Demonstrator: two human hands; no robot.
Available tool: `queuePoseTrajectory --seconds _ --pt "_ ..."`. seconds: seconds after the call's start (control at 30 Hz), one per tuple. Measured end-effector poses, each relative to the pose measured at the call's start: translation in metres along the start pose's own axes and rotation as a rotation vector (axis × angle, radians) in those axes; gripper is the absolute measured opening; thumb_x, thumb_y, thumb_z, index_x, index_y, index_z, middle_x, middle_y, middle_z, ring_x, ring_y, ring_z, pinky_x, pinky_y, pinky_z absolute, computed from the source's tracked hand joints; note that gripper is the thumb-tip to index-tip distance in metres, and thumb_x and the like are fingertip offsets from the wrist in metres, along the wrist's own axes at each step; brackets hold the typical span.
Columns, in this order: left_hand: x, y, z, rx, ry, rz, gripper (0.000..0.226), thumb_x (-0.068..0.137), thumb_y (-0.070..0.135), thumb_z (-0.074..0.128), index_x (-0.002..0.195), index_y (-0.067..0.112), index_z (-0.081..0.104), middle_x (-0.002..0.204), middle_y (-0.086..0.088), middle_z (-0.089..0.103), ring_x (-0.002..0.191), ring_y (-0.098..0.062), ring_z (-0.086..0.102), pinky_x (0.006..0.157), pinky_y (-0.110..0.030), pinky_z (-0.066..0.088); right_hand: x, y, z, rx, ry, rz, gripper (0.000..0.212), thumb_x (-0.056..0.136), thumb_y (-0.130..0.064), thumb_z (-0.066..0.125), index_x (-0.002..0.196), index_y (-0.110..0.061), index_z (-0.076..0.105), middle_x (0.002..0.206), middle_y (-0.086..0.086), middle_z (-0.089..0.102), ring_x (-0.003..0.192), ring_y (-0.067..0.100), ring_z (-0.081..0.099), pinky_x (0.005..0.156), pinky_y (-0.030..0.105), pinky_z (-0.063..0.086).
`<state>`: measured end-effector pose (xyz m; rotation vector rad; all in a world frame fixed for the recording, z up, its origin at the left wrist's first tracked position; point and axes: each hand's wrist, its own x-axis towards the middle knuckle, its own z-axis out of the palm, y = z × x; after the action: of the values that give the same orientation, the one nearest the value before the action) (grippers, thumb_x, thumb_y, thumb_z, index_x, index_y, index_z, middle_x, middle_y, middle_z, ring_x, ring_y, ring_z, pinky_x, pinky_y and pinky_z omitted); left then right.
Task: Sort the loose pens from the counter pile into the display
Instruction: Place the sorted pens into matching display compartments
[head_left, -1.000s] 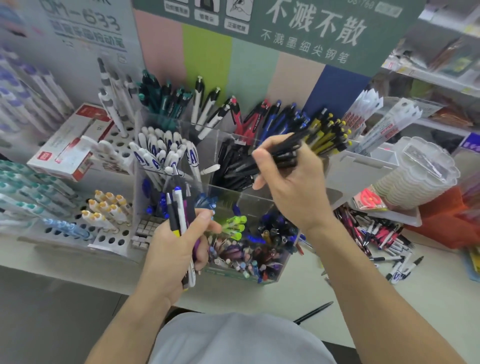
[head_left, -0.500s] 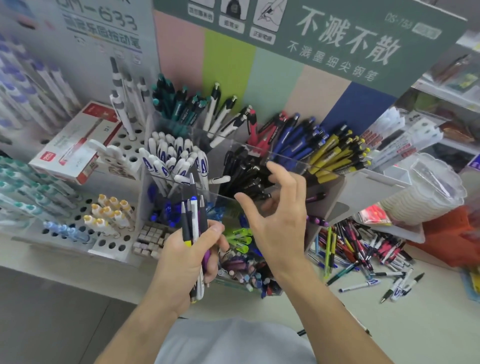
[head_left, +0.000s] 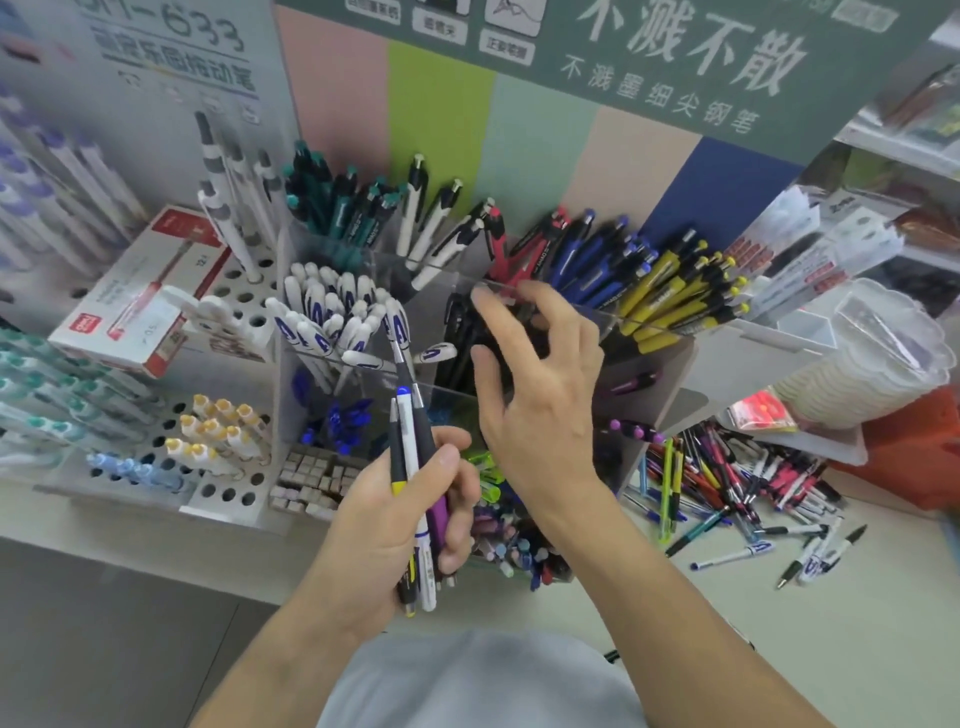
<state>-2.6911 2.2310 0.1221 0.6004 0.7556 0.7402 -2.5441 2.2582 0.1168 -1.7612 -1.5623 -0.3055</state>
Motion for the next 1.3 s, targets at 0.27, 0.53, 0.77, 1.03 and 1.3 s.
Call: queuePoseTrajectory --seconds 0.27,0.53,0.77,1.03,1.3 --pt "-0.008 0.000 0.007 -0.126 -0.139 -0.155 0.030 0.086 0.021 0.061 0.106 0.001 0.071 0.079 -0.018 0.058 0.060 -0.024 0.056 0.052 -0.032 0.051 -0.008 0.007 -0.048 0.409 -0.045 0.043 0.025 0.100 -0.021 0.058 0.115 -0.006 0.071 0.102 0.007 0.063 0.092 0.017 0.060 0.081 0.025 0.047" --pt "-0.015 -0.007 0.022 0.103 -0.254 -0.237 0.023 0.094 0.020 0.061 0.093 0.003 0.077 0.082 -0.033 0.068 0.066 -0.037 0.070 0.059 -0.040 0.060 -0.032 0.013 -0.086 0.882 -0.671 0.700 0.011 0.095 -0.022 0.069 0.100 -0.016 0.076 0.070 0.011 0.067 0.058 0.021 0.061 0.055 0.031 0.050" --pt "-0.012 -0.017 0.028 0.120 -0.435 -0.381 0.028 0.094 0.025 0.057 0.111 0.010 0.074 0.106 -0.028 0.070 0.080 -0.038 0.072 0.067 -0.043 0.061 -0.035 0.030 -0.097 0.860 -0.747 0.717 0.018 0.093 -0.031 0.070 0.110 -0.026 0.072 0.094 0.008 0.075 0.090 0.034 0.071 0.077 0.044 0.063" --pt "-0.008 -0.025 0.041 0.108 -0.113 -0.199 0.045 0.094 0.029 0.046 0.128 0.003 0.059 0.116 -0.020 0.072 0.107 -0.034 0.070 0.088 -0.039 0.059 -0.039 0.043 -0.113 1.012 -0.363 0.843 0.018 0.102 -0.030 0.053 0.100 -0.014 0.060 0.083 0.008 0.068 0.087 0.036 0.070 0.083 0.048 0.060" --pt "-0.004 -0.036 0.048 0.165 -0.063 -0.076 0.043 0.094 0.030 0.044 0.131 0.018 0.061 0.125 -0.005 0.070 0.115 -0.022 0.065 0.090 -0.035 0.055 -0.077 0.019 -0.091 0.875 -0.723 0.730 0.014 0.103 -0.029 0.054 0.114 -0.036 0.060 0.093 -0.012 0.069 0.084 0.006 0.066 0.080 0.031 0.054"
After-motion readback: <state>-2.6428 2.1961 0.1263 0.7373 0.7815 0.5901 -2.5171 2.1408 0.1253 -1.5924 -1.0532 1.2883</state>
